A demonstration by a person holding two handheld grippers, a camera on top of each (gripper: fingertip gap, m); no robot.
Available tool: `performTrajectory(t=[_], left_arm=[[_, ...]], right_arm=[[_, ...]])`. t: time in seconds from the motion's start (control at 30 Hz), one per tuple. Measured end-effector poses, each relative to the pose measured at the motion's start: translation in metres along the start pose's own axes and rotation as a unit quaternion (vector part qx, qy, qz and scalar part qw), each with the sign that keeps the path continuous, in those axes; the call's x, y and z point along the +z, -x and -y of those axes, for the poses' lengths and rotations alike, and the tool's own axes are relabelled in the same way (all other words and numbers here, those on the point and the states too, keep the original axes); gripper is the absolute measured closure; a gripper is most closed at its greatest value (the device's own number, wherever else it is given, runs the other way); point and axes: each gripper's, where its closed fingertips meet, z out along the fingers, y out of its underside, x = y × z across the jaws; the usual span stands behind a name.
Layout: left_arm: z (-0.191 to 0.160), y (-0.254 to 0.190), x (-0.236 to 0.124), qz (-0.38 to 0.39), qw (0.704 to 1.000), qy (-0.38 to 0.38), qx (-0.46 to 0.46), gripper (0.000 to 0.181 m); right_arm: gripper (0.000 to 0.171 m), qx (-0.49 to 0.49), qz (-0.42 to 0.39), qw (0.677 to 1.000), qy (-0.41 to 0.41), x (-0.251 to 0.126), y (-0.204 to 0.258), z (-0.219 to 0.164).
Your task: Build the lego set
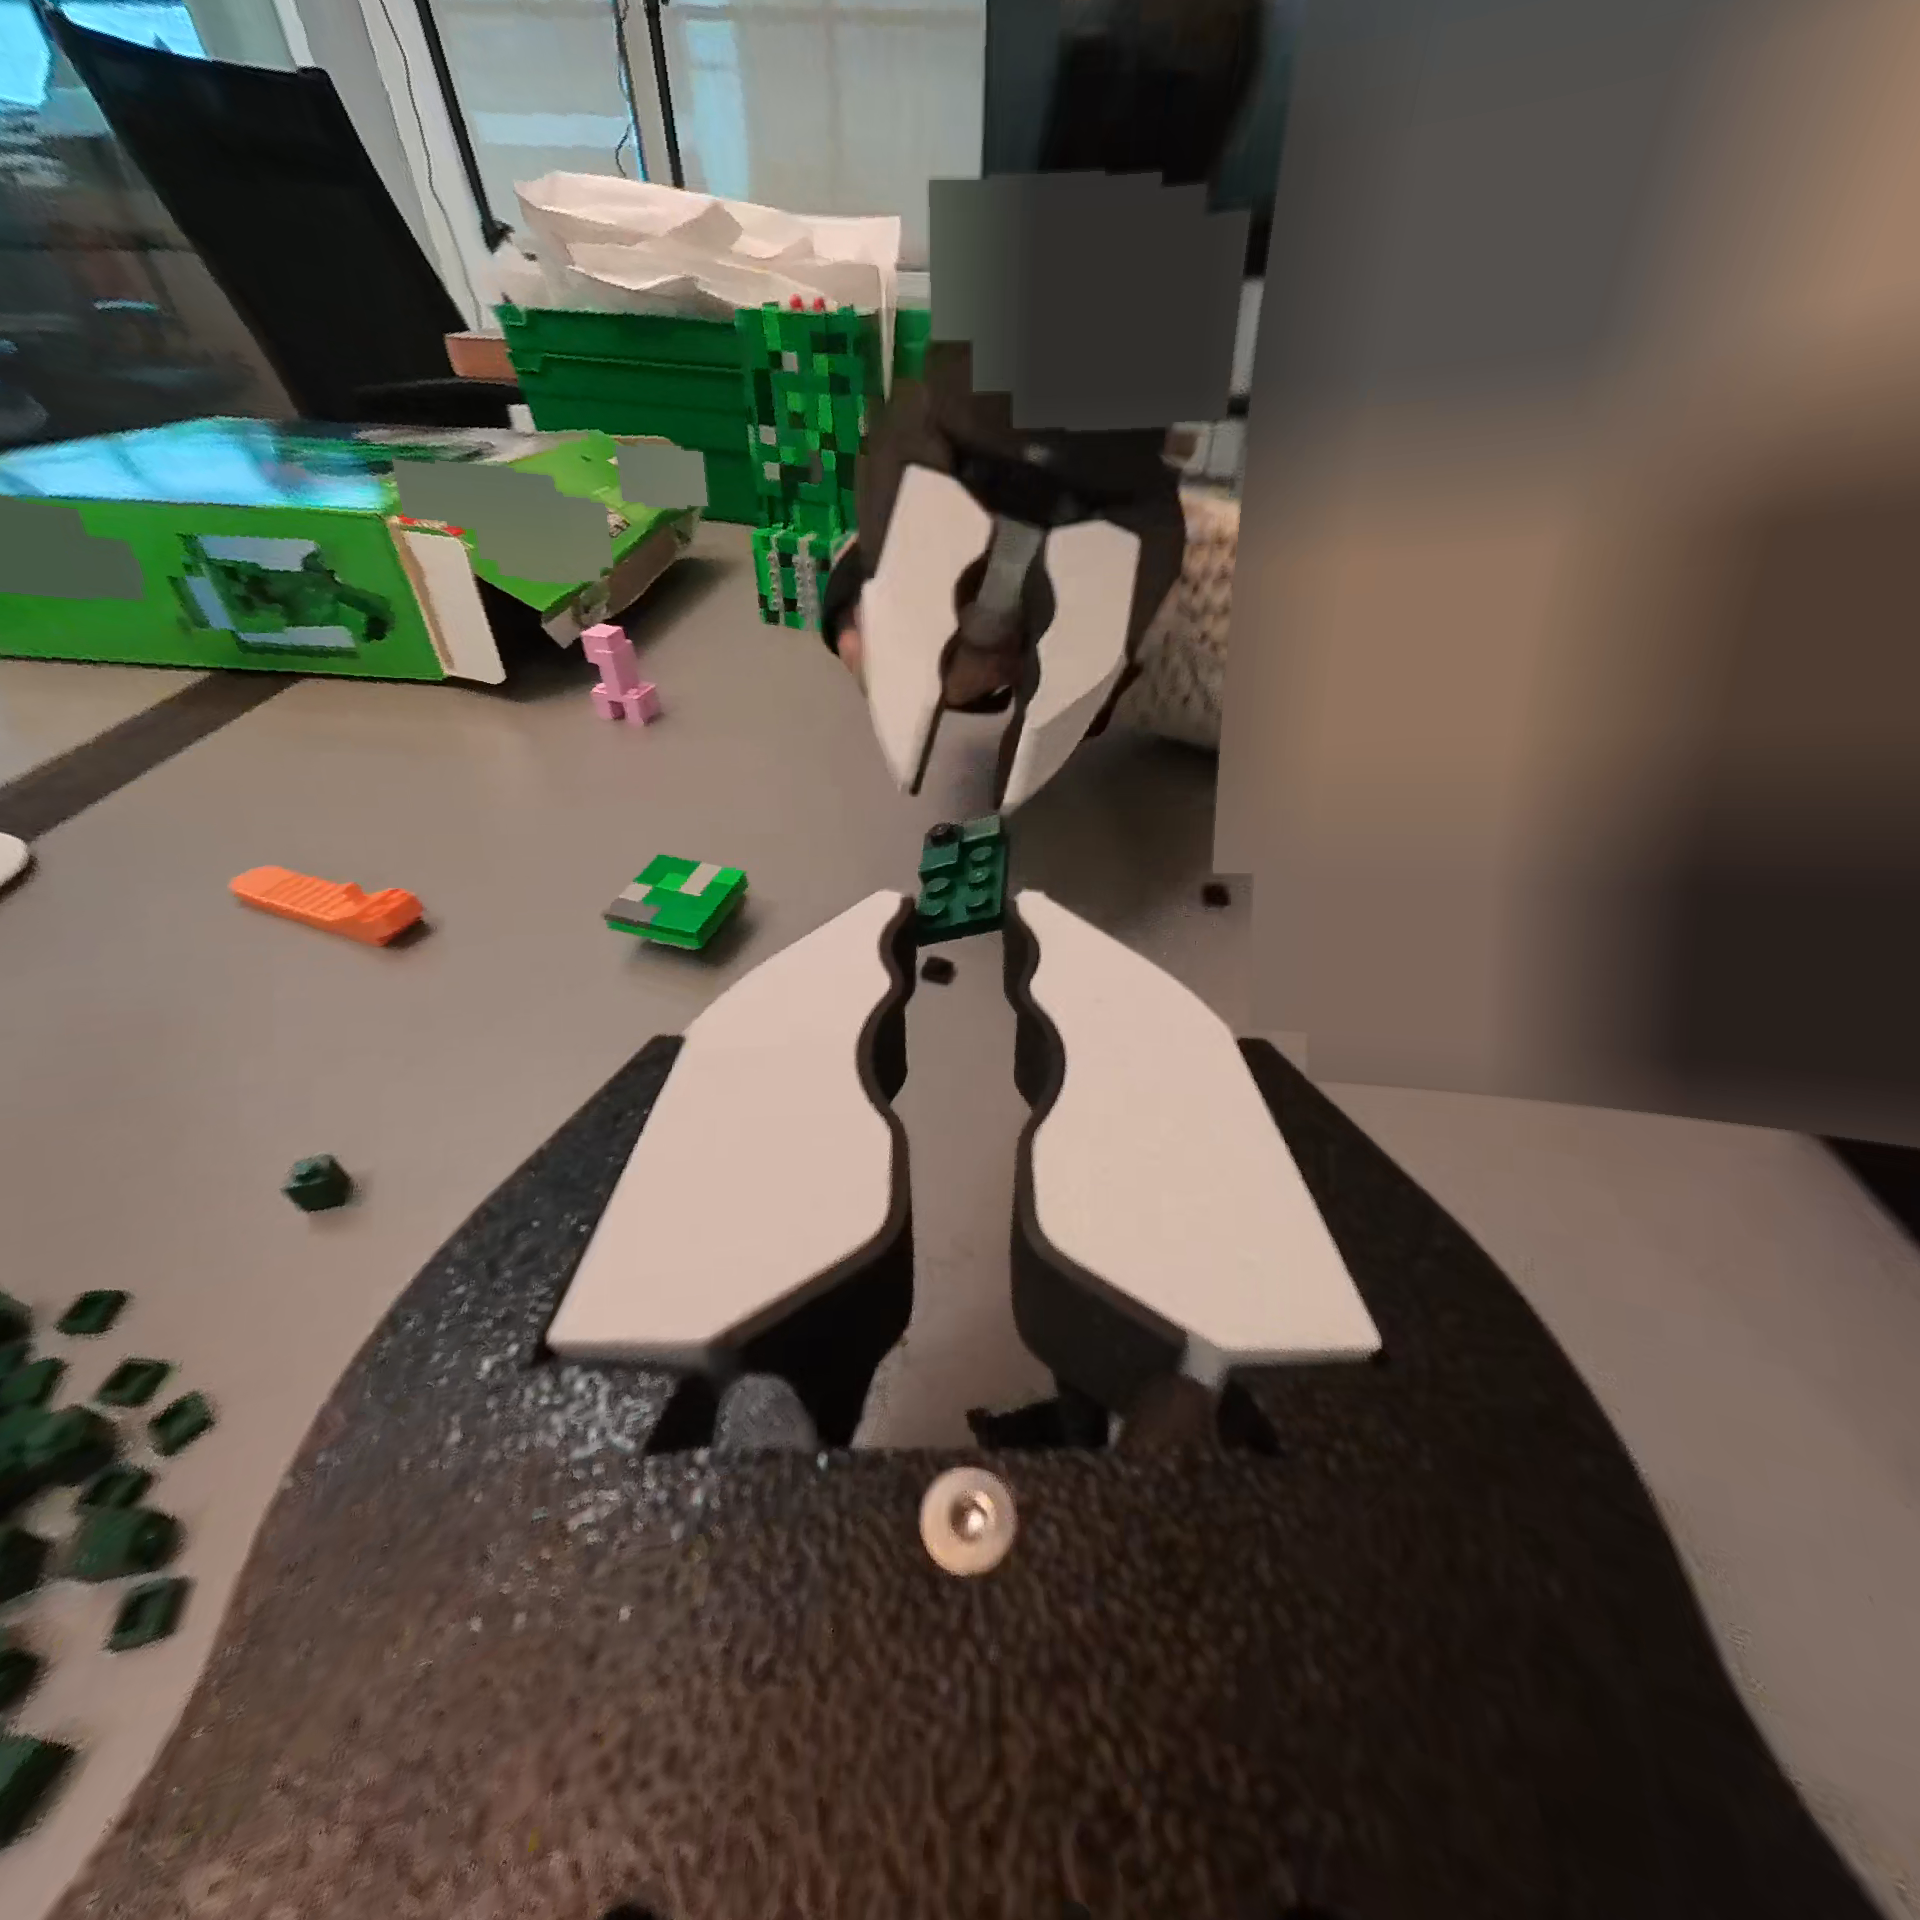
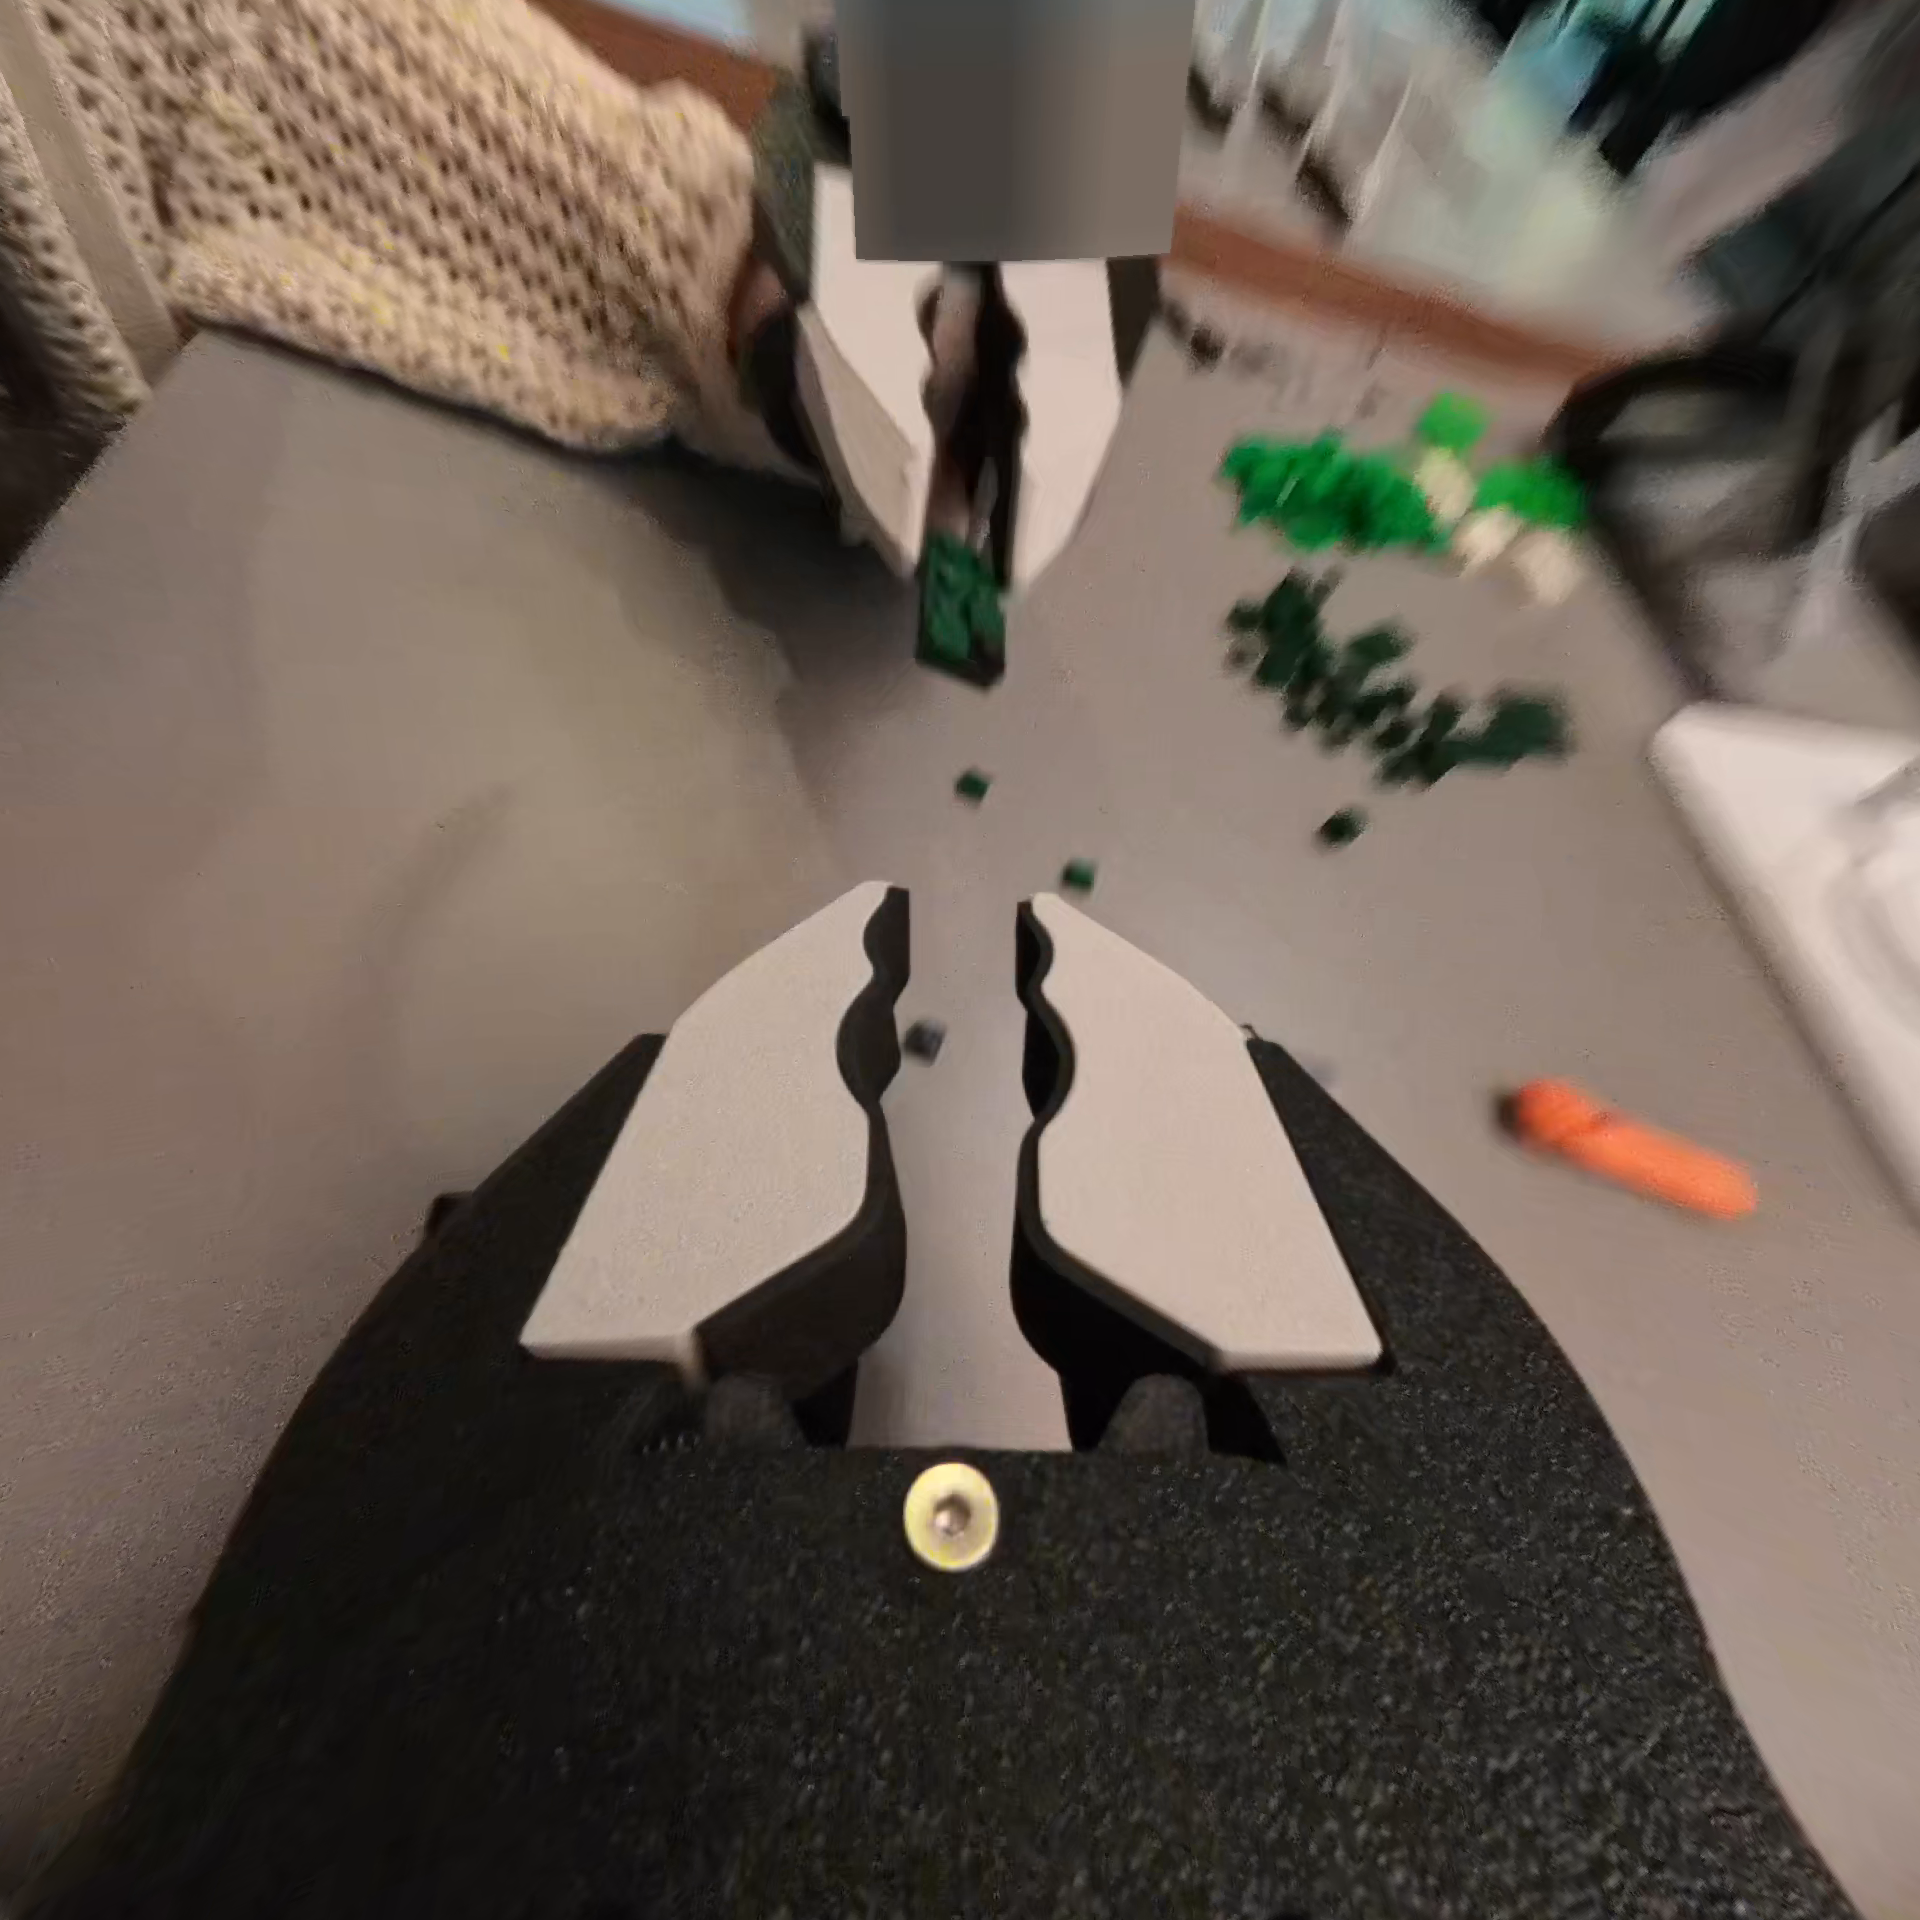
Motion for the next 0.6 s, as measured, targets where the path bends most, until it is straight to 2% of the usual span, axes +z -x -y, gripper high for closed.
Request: performTrajectory(t=[0.1,0.2,0.3,0.6], left_arm=[[-0.008,-0.002,0.005,0.024,0.997,0.032,0.068,0.166],[-0.012,-0.002,0.008,0.040,0.993,0.048,0.104,0.166],[-0.012,-0.001,0.008,0.044,0.992,0.048,0.106,0.166],[-0.012,0.002,0.007,0.057,0.991,0.049,0.107,0.166]], right_arm=[[0.151,0.083,0.051,0.994,0.059,0.003,0.005,-0.028],[0.153,0.103,0.047,0.989,0.099,0.010,0.005,-0.043],[0.161,0.112,0.050,0.985,0.124,0.016,0.006,-0.050],[0.155,0.122,0.047,0.980,0.150,0.024,0.008,-0.055]])
